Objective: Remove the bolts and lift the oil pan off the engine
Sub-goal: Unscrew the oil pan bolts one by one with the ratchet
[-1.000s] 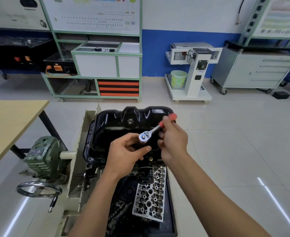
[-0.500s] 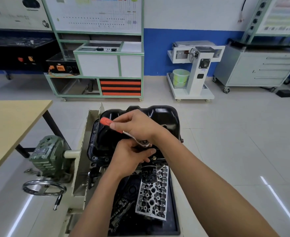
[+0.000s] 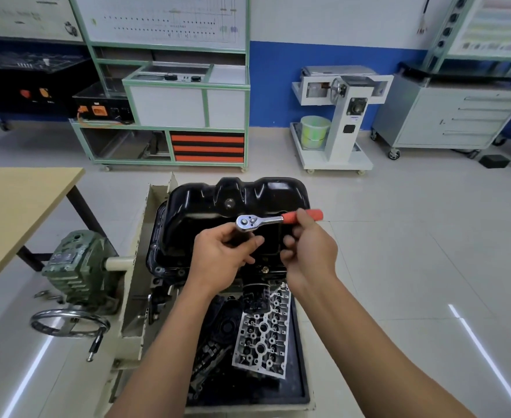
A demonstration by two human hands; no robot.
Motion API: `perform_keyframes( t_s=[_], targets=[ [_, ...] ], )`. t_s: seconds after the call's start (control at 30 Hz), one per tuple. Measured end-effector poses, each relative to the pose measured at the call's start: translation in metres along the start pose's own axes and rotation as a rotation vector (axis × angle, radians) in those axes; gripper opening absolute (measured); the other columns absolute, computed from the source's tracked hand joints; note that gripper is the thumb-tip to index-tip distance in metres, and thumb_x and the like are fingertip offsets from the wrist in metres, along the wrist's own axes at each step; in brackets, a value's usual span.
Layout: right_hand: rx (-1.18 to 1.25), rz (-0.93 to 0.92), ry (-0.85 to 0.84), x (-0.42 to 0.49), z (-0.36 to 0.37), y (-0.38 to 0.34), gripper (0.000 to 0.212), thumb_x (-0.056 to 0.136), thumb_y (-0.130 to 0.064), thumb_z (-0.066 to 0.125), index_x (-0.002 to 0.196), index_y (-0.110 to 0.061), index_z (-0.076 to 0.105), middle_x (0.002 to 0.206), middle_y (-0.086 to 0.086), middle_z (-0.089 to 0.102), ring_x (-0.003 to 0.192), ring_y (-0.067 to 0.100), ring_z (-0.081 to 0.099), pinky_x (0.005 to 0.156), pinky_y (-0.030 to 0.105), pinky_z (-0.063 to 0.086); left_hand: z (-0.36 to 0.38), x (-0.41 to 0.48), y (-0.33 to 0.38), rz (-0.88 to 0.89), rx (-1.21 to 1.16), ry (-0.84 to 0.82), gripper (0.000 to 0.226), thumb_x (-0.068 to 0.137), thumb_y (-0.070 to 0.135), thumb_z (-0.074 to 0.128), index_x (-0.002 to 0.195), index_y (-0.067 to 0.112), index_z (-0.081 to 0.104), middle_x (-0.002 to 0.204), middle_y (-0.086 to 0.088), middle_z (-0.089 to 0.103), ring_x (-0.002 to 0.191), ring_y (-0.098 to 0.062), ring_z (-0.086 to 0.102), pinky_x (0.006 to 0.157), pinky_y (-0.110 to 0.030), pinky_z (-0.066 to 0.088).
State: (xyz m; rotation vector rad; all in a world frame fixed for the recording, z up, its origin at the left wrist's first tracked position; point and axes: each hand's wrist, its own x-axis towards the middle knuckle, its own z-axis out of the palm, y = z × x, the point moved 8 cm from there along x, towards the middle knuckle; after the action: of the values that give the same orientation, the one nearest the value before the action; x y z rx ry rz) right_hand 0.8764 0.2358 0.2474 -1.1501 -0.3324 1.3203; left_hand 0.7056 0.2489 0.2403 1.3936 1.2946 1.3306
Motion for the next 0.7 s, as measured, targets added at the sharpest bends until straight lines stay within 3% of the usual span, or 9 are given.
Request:
perform_keyframes(
  t_s=[0.1,0.23,0.33,0.47,0.7],
  targets=[
    [0.013,0.017,-0.032,-0.025,-0.024,0.013,0.009,0.097,-0.021,0.062,0.096,-0.013,0.066,0.057,-0.008,0.041,0.046,0.006,0.036,0.038,0.019,0.027,0.000,0.001,0.001,0.004,-0.006,-0.003,0.010,0.083,0.021,0.084,0.089,0.018,0.077,0.081,-0.003,0.077,0.060,-0.025,0.073,0.059,-0.043,0.059],
    [-0.026,0.035,-0.085,-0.044,-0.039,0.027,0.019,0.096,-0.024,0.062,0.097,-0.016,0.079,0.058,-0.007,0.038,0.046,0.007,0.035,0.039,0.020,0.027,0.003,0.001,0.002,0.001,-0.025,-0.033,0.015,0.082,0.021,0.084,0.088,0.033,0.078,0.083,-0.002,0.077,0.061,-0.026,0.073,0.060,-0.039,0.060],
    [-0.036,0.020,-0.077,-0.033,-0.039,0.023,0.017,0.096,-0.023,0.062,0.098,-0.013,0.075,0.058,-0.007,0.040,0.046,0.006,0.036,0.039,0.019,0.027,0.003,0.001,-0.001,-0.010,-0.034,-0.061,0.016,0.083,0.022,0.083,0.088,0.036,0.077,0.085,-0.001,0.077,0.063,-0.026,0.074,0.059,-0.034,0.061],
    [-0.063,0.032,-0.085,0.004,-0.020,0.002,0.017,0.097,-0.022,0.064,0.081,-0.018,0.057,0.054,-0.009,0.043,0.043,0.004,0.037,0.037,0.018,0.027,0.002,0.002,-0.003,-0.032,-0.053,-0.136,0.017,0.087,0.019,0.080,0.100,0.028,0.075,0.092,-0.001,0.077,0.069,-0.027,0.075,0.065,-0.036,0.061],
    [-0.520,-0.044,-0.334,0.042,0.062,-0.028,0.021,0.088,-0.025,0.075,0.070,-0.019,0.067,0.049,-0.011,0.047,0.045,0.006,0.036,0.038,0.019,0.026,0.008,0.003,0.002,-0.065,-0.016,-0.389,0.025,0.090,0.009,0.077,0.105,0.028,0.076,0.102,-0.003,0.077,0.078,-0.023,0.077,0.068,-0.026,0.059]
  ],
)
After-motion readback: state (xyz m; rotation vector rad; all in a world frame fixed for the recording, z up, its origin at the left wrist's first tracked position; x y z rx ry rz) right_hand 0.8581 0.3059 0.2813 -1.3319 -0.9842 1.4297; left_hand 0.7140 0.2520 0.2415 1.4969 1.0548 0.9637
